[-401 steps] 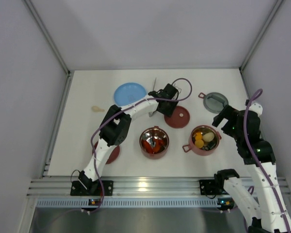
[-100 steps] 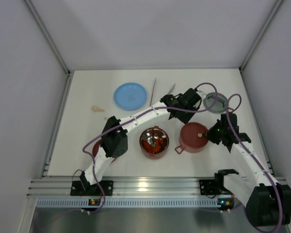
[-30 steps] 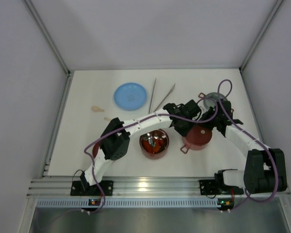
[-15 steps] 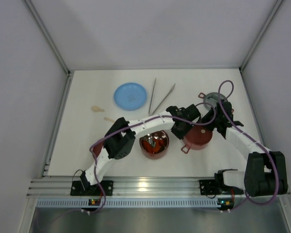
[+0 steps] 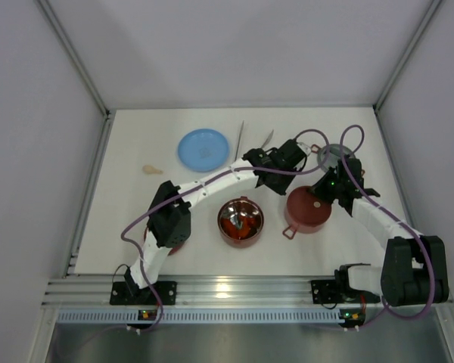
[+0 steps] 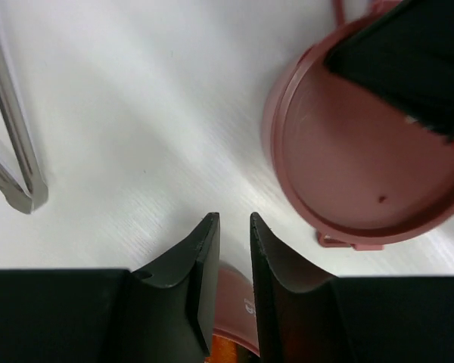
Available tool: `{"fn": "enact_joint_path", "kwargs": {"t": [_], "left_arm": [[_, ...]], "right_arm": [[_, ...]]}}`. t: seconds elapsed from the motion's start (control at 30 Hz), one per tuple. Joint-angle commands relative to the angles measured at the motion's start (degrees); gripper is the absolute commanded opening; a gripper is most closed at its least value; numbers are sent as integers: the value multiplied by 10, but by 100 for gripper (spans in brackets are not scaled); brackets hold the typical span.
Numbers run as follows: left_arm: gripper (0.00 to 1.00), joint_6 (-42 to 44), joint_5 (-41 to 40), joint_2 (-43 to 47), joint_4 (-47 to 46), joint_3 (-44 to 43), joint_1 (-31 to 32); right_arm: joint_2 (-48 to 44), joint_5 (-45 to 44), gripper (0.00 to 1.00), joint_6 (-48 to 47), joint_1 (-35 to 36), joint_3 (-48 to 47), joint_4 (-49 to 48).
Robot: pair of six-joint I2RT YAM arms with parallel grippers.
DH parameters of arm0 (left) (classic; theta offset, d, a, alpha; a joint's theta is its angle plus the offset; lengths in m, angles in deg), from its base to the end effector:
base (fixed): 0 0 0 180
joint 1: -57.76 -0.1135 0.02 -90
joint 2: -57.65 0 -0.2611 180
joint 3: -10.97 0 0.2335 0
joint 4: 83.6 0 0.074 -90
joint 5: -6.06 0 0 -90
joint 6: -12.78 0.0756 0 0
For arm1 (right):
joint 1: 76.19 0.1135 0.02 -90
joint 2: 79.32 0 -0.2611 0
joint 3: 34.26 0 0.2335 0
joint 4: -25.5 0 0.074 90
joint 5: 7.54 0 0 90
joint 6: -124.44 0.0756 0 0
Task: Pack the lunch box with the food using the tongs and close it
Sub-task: Close the box lid on the packing box.
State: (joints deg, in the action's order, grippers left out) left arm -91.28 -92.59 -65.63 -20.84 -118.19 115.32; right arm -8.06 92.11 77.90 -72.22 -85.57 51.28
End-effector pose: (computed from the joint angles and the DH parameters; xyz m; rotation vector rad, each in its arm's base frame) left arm 0.2654 -0.3963 0.2311 0.8994 2.4104 -0.2897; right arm 0.2578 0.0306 0.1747 0.7440 2.3202 0.5866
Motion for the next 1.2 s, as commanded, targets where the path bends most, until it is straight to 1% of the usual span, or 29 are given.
{"fn": "enact_joint_path", "kwargs": {"t": [0.0, 0.07, 0.23, 0.37, 0.43, 0.57, 0.67, 0.8, 0.97, 1.03, 1.17], "left_arm": [[27, -3, 12, 64, -81, -30, 2], [26, -1, 33, 64, -99, -30, 2], [22, -6, 128, 31, -134, -29, 1], [21, -14, 173, 3, -170, -2, 2], [21, -18, 167, -22, -169, -1, 2], [20, -21, 177, -69, -148, -2, 2], [19, -29, 155, -92, -130, 1, 3], [19, -39, 124, -89, -116, 14, 2], [19, -35, 116, -74, -117, 20, 2], [18, -33, 114, -68, -124, 19, 2], [20, -25, 100, -22, -155, 25, 2]], "right_arm": [[20, -40, 0, -28, 3, 9, 66], [20, -39, 0, -28, 3, 8, 67], [21, -40, 0, -28, 3, 7, 67], [23, -42, 0, -29, 3, 7, 67], [26, -41, 0, -29, 3, 8, 66], [29, -43, 0, -29, 3, 12, 62], [31, -44, 0, -29, 3, 12, 62], [32, -44, 0, -29, 3, 14, 61], [31, -44, 0, -29, 3, 15, 59], [32, -44, 0, -29, 3, 15, 59], [32, -44, 0, -30, 3, 15, 59]]}}
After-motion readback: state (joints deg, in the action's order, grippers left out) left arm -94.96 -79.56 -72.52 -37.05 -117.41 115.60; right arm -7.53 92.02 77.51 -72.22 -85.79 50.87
